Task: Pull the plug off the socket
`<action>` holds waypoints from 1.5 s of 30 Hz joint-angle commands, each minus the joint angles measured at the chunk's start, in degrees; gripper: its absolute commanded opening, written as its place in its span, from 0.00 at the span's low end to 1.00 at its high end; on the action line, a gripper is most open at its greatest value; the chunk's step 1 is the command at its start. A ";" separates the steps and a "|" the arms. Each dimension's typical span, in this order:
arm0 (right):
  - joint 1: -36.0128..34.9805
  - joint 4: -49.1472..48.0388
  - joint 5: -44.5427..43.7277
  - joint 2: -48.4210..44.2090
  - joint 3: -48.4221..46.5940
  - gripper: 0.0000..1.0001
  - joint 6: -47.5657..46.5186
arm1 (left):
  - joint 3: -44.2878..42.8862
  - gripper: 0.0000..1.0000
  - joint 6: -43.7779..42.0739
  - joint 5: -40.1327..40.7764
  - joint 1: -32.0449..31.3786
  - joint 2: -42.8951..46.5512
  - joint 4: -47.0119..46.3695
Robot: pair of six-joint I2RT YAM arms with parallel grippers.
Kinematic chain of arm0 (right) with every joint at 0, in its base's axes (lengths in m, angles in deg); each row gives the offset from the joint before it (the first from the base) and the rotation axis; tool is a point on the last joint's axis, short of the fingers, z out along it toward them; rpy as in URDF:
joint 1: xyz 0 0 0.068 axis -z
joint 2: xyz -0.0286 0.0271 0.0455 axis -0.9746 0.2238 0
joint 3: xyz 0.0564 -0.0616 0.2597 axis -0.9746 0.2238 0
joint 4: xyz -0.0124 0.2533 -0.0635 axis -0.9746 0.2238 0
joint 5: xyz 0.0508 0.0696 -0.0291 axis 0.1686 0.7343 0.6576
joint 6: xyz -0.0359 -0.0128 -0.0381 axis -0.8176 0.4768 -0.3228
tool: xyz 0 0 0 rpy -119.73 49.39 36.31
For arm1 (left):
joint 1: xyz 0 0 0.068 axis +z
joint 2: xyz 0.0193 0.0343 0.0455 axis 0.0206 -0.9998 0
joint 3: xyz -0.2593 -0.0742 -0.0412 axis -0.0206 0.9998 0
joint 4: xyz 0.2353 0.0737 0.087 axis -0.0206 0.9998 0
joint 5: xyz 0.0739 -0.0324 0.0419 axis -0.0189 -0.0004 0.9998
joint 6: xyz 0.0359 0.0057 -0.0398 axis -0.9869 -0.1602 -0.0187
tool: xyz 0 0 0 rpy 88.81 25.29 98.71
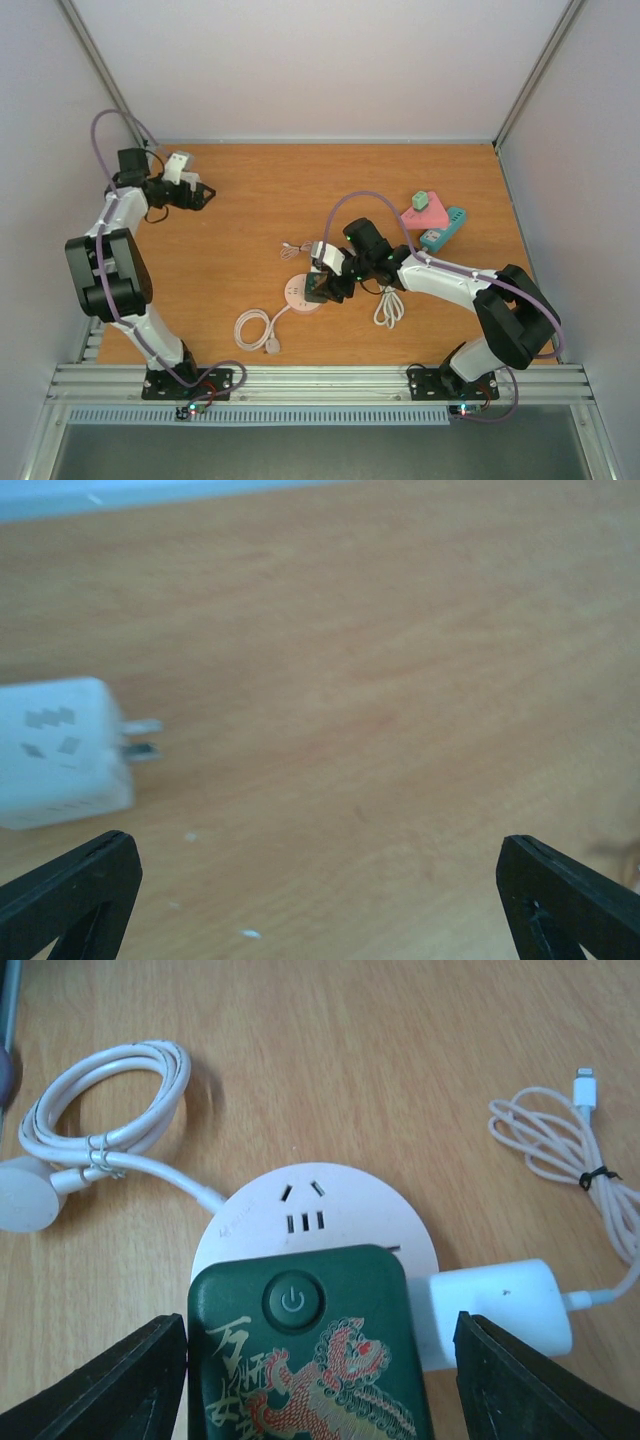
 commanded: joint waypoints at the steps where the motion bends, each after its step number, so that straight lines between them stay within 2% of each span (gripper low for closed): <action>1: -0.21 0.88 -0.01 -0.09 -1.94 0.75 0.87 | 3.49 0.99 -5.98 -2.32 -2.70 5.29 2.93; 8: -0.09 2.28 -0.75 -1.42 -0.76 0.80 0.96 | 10.30 0.98 -10.25 -1.87 -7.50 12.81 7.06; 13: 0.20 3.46 -1.08 -1.99 -0.74 0.81 1.29 | 18.91 0.95 -13.20 -1.63 -12.21 18.91 8.97; 22: 2.58 6.73 2.04 -4.35 -3.39 0.83 2.87 | 31.14 0.92 -22.79 5.57 -21.74 29.56 16.40; 29: 5.85 8.58 5.87 -3.84 -6.32 0.82 4.29 | 38.16 0.91 -25.34 12.87 -27.76 37.30 15.90; 37: 10.24 8.51 6.74 -2.81 -7.41 0.80 4.94 | 41.10 0.86 -22.38 20.74 -36.81 37.44 11.70; 45: 12.08 5.07 3.10 -0.52 -5.45 0.75 5.10 | 41.27 0.72 -20.69 24.15 -39.28 33.89 9.88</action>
